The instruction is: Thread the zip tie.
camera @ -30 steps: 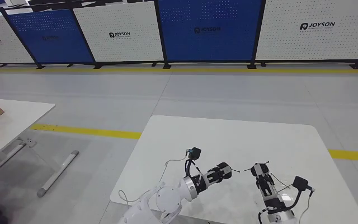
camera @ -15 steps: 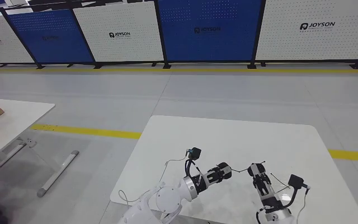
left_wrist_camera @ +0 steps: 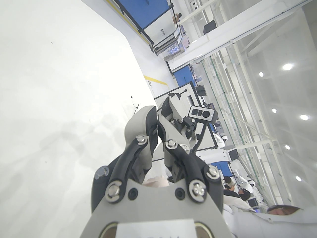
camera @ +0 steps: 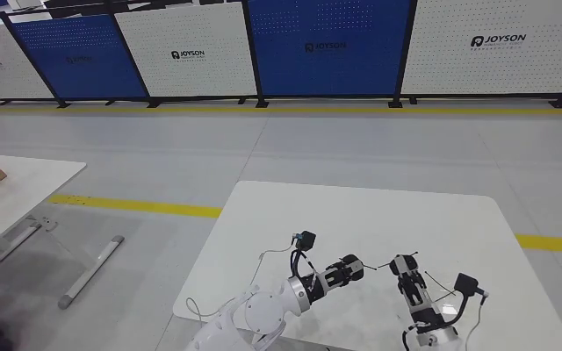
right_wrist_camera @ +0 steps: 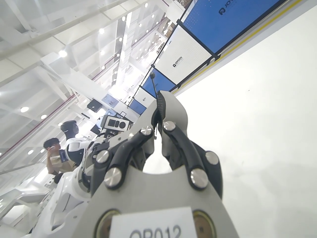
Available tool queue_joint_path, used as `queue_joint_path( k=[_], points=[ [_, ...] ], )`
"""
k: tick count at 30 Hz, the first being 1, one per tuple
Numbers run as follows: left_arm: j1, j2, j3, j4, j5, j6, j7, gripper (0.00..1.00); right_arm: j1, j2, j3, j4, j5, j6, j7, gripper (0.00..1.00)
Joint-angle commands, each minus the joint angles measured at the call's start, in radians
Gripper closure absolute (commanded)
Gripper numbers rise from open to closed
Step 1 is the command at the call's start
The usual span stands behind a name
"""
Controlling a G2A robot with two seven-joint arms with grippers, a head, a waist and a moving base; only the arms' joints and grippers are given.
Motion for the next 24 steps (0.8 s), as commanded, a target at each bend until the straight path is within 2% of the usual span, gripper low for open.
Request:
queue_joint_path(
  k=[1, 14, 24],
  points=[
    [0.0, 0.0, 0.0, 0.0, 0.0, 0.0, 0.0, 1.0, 0.0, 0.0, 0.001, 0.001, 0.002, -0.006, 0.006, 1.0],
    [0.0, 0.0, 0.0, 0.0, 0.0, 0.0, 0.0, 1.0, 0.01, -0.005, -0.008, 0.008, -0.018, 0.008, 0.024, 1.0],
    [0.0, 0.0, 0.0, 0.0, 0.0, 0.0, 0.0, 1.0, -0.014, -0.006, 0.016, -0.005, -0.012, -0.032, -0.011, 1.0]
  ],
)
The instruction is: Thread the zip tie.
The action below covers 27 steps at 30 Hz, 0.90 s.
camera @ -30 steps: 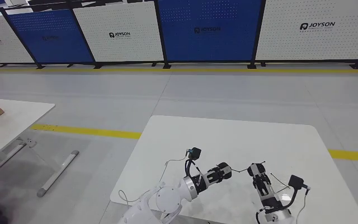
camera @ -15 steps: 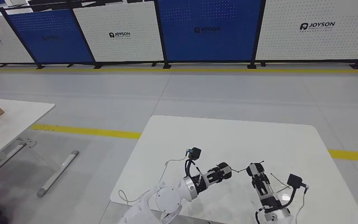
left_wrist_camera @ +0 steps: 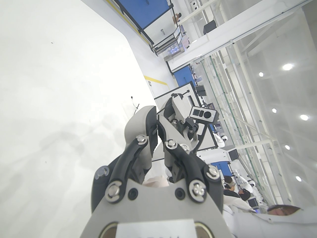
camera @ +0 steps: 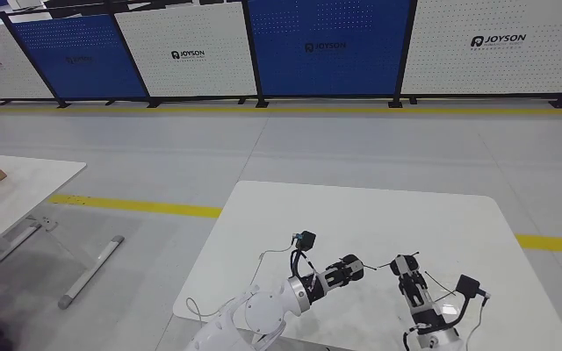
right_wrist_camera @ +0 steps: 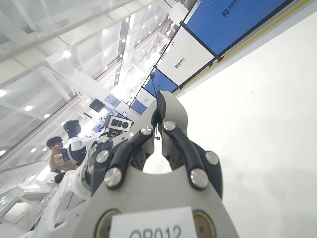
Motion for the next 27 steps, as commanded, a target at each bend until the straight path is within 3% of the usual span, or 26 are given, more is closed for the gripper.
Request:
queue_joint_path(
  k=[1, 27],
  points=[
    [0.0, 0.0, 0.0, 0.0, 0.0, 0.0, 0.0, 1.0, -0.003, 0.0, 0.004, -0.002, 0.0, -0.001, 0.001, 1.0],
    [-0.002, -0.002, 0.002, 0.004, -0.01, 0.013, 0.024, 1.0, -0.003, 0.0, 0.005, -0.001, -0.006, 0.013, 0.019, 1.0]
  ],
)
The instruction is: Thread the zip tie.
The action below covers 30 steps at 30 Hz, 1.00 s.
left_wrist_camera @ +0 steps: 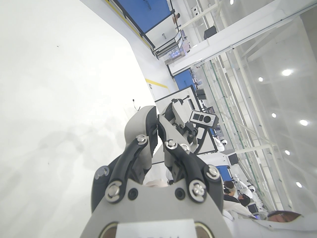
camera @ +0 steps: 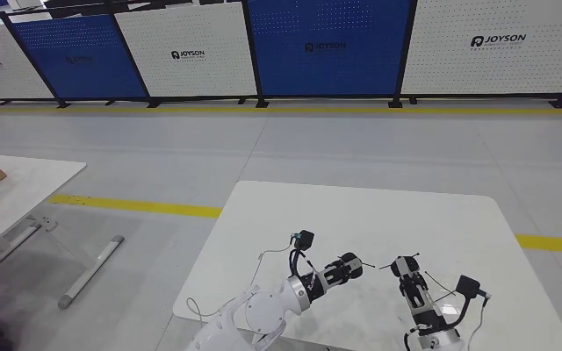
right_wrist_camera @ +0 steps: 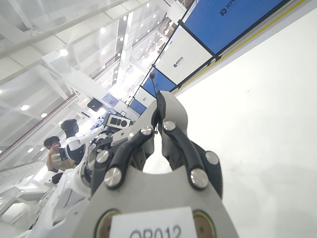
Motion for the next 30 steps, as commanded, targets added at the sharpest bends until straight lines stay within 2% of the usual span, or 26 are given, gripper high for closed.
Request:
queue_joint_path(
  k=[1, 15, 30],
  points=[
    [0.0, 0.0, 0.0, 0.0, 0.0, 0.0, 0.0, 1.0, 0.002, 0.0, -0.002, 0.001, 0.0, 0.003, 0.006, 1.0],
    [0.0, 0.0, 0.0, 0.0, 0.0, 0.0, 0.0, 1.0, 0.036, -0.008, -0.023, 0.028, -0.012, 0.008, 0.015, 1.0],
    [0.0, 0.0, 0.0, 0.0, 0.0, 0.0, 0.0, 1.0, 0.021, -0.01, -0.009, 0.015, -0.024, -0.003, 0.0, 1.0]
  ],
)
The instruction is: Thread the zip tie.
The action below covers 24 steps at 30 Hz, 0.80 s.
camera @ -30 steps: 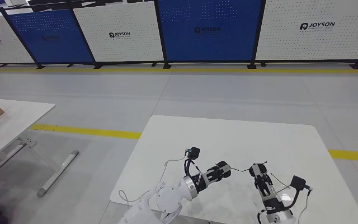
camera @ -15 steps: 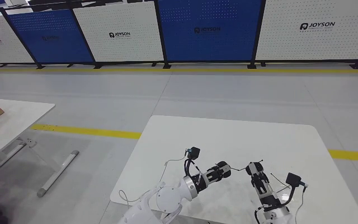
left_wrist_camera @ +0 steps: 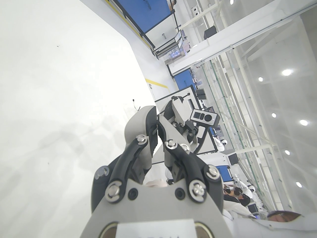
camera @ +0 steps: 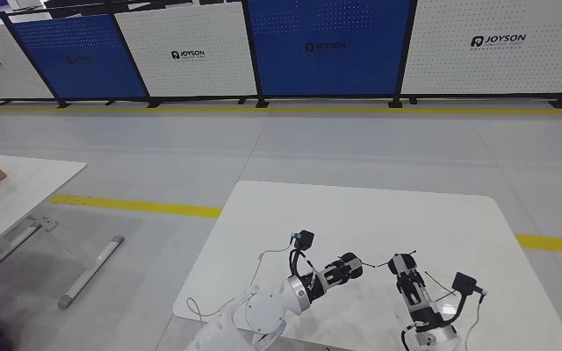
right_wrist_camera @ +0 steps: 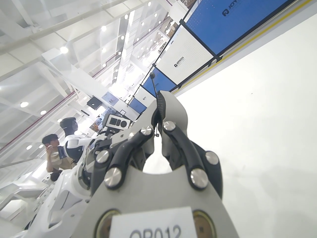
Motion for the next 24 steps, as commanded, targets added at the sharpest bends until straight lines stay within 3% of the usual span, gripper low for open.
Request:
queue_joint_path(
  k=[1, 24],
  points=[
    [0.0, 0.0, 0.0, 0.0, 0.0, 0.0, 0.0, 1.0, 0.0, 0.0, 0.001, 0.0, -0.001, 0.001, 0.002, 1.0],
    [0.0, 0.0, 0.0, 0.0, 0.0, 0.0, 0.0, 1.0, 0.014, -0.006, -0.011, 0.015, -0.027, 0.008, 0.028, 1.0]
  ],
)
